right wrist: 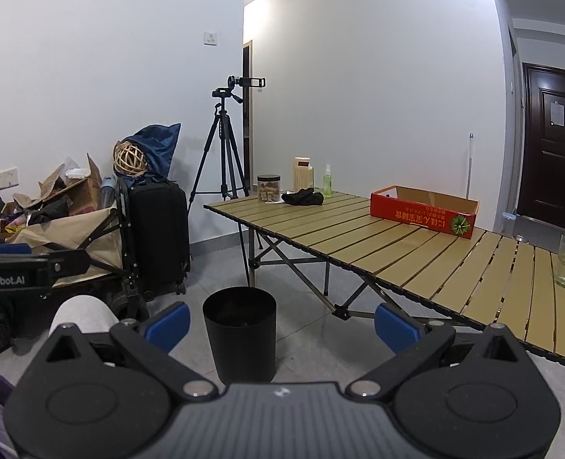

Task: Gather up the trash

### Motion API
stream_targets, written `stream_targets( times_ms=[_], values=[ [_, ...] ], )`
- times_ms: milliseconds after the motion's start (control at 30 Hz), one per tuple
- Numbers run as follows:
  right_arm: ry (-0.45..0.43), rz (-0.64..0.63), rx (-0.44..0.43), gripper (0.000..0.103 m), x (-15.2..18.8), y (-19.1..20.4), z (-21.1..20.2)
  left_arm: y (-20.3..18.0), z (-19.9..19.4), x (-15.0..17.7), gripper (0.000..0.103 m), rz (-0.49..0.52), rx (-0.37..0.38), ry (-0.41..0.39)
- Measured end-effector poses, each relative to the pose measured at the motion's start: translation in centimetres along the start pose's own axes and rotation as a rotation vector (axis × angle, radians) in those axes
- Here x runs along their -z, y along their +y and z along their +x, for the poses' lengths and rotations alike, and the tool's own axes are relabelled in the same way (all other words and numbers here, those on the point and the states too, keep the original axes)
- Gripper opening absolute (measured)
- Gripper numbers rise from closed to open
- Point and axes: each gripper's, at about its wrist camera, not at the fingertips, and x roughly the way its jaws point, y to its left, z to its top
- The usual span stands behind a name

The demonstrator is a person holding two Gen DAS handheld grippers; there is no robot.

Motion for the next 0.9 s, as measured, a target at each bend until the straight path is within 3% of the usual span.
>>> stream_targets(
  times_ms=[900],
  values=[
    [-0.016,-0.008,-0.003,0.103,0.38,0.37,-0.77,0.23,-0.72,0.22,0.103,0.013,0.010,-0.023]
  ],
)
